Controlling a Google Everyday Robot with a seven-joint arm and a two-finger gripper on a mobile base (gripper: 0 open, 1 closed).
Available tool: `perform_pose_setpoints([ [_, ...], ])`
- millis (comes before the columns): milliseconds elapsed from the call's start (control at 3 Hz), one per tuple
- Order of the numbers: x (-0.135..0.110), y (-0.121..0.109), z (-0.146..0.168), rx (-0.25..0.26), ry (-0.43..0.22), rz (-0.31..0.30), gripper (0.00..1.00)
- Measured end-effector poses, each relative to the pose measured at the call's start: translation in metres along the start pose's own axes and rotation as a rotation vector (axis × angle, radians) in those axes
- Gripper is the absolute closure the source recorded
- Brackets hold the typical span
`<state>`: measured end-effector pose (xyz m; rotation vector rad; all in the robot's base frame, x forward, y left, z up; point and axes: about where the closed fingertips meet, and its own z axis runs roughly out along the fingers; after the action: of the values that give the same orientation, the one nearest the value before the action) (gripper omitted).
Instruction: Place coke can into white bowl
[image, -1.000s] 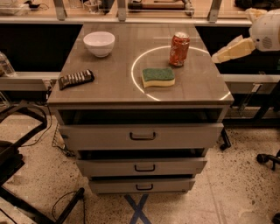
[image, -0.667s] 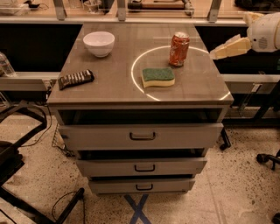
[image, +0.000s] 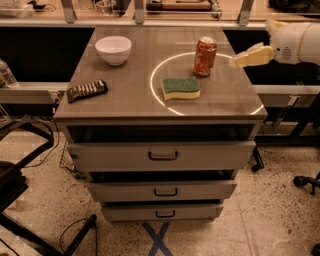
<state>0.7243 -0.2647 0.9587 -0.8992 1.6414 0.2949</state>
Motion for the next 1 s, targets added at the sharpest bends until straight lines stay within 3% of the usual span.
perform_pose_setpoints([
  [333,0.0,0.009,0.058,-0.063,-0.106,0.096,0.0],
  [667,-0.002,0.015,0.099,-0.111,-0.164,0.145,0.0],
  [1000,0.002,0.017,0.125,-0.134,-0.159,0.195,0.0],
])
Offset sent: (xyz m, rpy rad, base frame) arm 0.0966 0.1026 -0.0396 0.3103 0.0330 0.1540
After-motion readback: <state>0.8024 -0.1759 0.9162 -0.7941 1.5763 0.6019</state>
